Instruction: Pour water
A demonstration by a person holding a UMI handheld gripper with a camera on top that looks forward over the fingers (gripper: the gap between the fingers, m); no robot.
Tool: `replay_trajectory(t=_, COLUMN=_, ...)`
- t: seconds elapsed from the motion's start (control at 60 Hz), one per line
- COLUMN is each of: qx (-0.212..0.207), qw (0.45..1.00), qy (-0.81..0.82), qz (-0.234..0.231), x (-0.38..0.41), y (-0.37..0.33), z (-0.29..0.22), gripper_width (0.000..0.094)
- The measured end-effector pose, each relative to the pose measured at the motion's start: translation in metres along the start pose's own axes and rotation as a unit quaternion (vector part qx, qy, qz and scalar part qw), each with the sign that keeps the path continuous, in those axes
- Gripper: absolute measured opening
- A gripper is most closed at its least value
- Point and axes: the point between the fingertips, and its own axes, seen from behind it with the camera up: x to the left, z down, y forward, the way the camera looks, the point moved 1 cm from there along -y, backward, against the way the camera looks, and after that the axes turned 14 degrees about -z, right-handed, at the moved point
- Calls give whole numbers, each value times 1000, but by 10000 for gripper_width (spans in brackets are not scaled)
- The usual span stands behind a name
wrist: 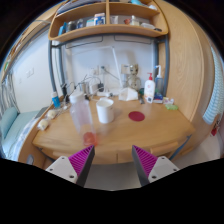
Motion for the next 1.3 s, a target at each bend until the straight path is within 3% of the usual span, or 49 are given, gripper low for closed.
replay_trajectory(t=0.1, qx=14, qw=999, qy=-3, qz=-44, x=37, y=14, z=20, gripper_width=762)
replay_trajectory(t=0.183, qx=-6, qw=997, qy=-27, qz=-69, x=61, y=35, z=24, gripper_width=770)
replay_trajectory(t=0.35, qx=-66, qw=992, qy=-71, qz=-76, x=73, y=72, z=-14, gripper_width=775)
replay_trajectory(t=0.533, qx=-90, qw=986, qy=-120, qz=-74, x=74, y=101, z=-48, gripper_width=768)
replay_trajectory(t=0.65, qx=-98, qw=984, qy=-137, qz=-64, x=69, y=116, z=-61, gripper_width=691)
replay_trajectory(t=0.7, qx=-106, qw=983, qy=-137, qz=-66, x=72, y=120, z=-63, gripper_width=497)
replay_trajectory(t=0.767, qx=-112, qw=981, qy=-136, qz=-82, x=79, y=123, z=-66, gripper_width=416)
replay_trajectory(t=0.867, qx=-119, qw=980, qy=-134, qz=-92, x=83, y=128, z=-68, gripper_width=372)
replay_trajectory(t=0.967, qx=-127, qw=983, qy=-116, qz=-60, x=70, y=129, z=-71, gripper_width=318)
replay_trajectory(t=1.117, qx=-109, qw=988, qy=-100, qz=-42, x=70, y=126, z=-70, gripper_width=311)
replay_trajectory(t=1.3, qx=-136, qw=988, qy=13, qz=-74, x=97, y=128, z=-109, gripper_width=310)
